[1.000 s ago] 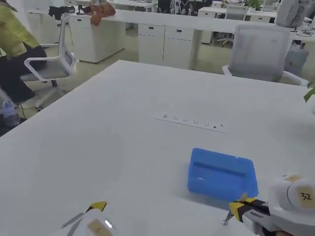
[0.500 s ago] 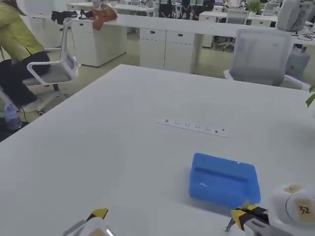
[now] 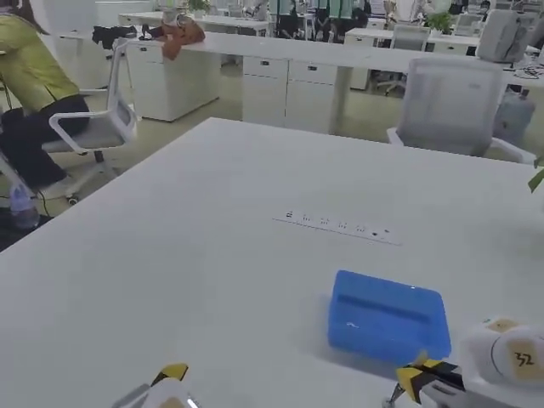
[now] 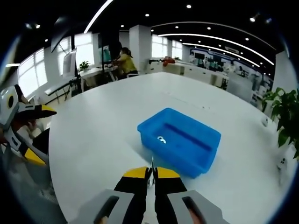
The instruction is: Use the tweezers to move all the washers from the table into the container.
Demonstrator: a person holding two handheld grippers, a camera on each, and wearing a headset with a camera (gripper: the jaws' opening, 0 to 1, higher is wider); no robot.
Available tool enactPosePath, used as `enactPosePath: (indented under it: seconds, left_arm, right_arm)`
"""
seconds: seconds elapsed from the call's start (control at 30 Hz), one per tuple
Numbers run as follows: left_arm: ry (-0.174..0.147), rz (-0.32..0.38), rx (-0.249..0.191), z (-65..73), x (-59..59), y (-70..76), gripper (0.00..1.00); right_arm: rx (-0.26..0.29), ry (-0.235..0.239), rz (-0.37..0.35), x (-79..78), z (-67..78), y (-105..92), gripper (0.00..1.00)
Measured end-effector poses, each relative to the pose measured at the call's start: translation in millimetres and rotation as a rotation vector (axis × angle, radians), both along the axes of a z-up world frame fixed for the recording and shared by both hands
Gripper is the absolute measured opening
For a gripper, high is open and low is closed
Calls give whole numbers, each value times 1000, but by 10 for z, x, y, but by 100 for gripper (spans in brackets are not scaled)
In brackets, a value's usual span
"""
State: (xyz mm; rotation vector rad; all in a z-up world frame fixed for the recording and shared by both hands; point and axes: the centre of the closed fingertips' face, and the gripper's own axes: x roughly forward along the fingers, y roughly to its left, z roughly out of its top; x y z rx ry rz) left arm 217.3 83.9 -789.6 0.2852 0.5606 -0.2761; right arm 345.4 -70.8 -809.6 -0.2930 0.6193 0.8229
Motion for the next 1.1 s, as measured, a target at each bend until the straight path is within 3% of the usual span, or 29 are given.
enactPosePath:
  seconds: [0.33, 0.8, 0.93, 1.1]
  left_arm:
    - [-5, -1, -3, 15, -1, -12, 85]
    - [-5, -8, -11, 20, -4, -30, 82]
    - [2, -9, -12, 9, -7, -34, 81]
    - [10, -6, -11, -3, -10, -27, 79]
  right_arm:
    - [37, -49, 12, 53, 300, 24, 0]
    - [85, -133, -21, 395, 674, 44, 0]
    - [79, -157, -37, 530, 706, 28, 1]
    - [56, -154, -61, 688, 579, -13, 1]
